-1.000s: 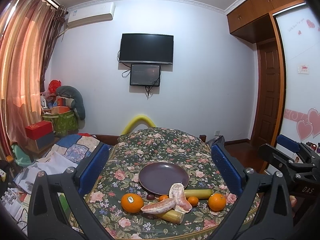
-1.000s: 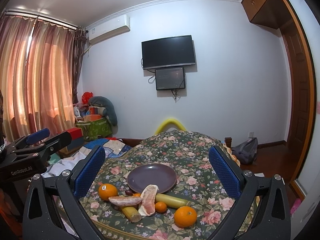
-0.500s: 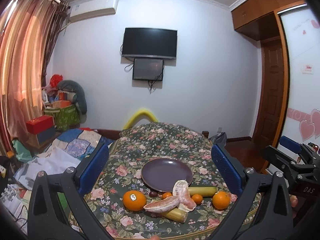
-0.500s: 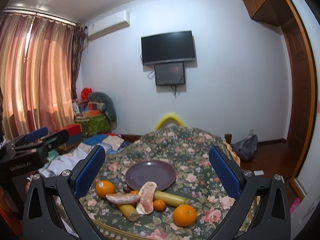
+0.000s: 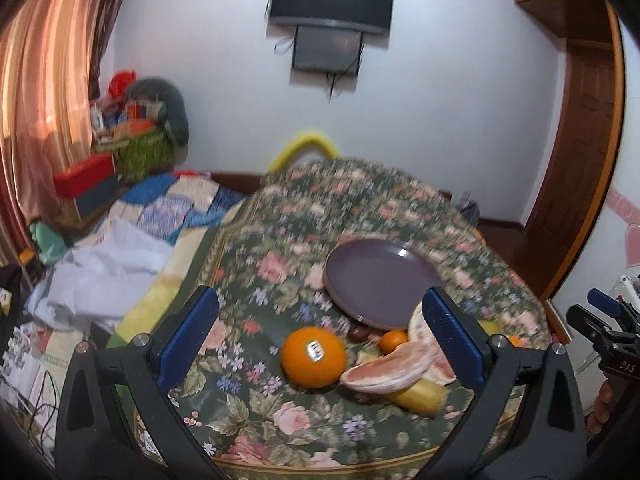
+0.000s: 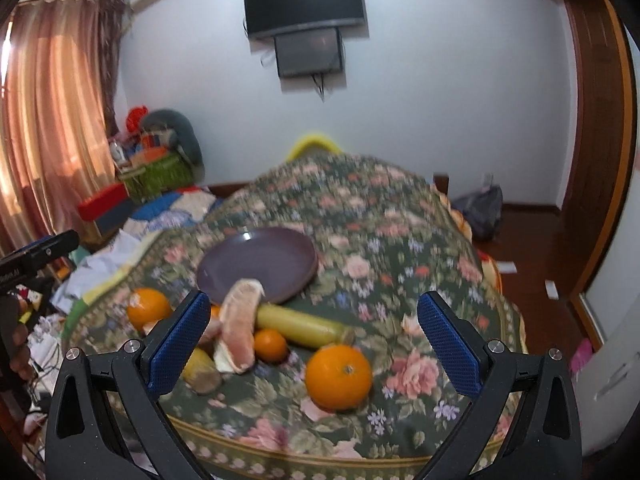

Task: Organize fruits
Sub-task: 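Grasp the Dole-sticker orange with the left gripper while the right grasps the plain orange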

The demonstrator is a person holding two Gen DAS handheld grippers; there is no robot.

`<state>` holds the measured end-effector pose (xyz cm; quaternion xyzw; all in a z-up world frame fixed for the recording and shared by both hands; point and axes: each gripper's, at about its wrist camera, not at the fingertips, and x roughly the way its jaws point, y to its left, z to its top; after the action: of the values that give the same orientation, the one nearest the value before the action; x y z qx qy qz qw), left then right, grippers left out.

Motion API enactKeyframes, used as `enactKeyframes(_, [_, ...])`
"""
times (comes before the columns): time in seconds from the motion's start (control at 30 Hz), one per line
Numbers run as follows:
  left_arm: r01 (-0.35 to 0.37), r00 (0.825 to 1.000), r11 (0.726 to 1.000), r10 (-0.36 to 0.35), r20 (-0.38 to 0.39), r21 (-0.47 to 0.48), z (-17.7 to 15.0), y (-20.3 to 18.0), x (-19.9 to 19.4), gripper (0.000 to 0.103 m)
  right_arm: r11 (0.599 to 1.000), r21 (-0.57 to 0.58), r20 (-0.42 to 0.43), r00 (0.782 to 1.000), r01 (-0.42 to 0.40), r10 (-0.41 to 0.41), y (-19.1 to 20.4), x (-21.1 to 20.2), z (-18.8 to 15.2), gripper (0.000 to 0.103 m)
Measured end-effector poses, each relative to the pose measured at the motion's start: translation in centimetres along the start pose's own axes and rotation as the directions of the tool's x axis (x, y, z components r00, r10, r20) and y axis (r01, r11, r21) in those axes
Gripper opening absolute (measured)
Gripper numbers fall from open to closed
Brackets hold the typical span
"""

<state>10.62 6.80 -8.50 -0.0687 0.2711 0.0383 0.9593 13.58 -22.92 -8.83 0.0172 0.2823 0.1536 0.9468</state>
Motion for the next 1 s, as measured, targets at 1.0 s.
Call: enactKeyframes(1.0, [0.036, 0.925, 0.994, -0.072, -0.372, -0.103, -5.6, 1.9, 13.7, 0.080, 0.993, 0.098, -0.337, 0.938, -0.057, 0.088, -2.5, 9.5, -6.6, 0.071])
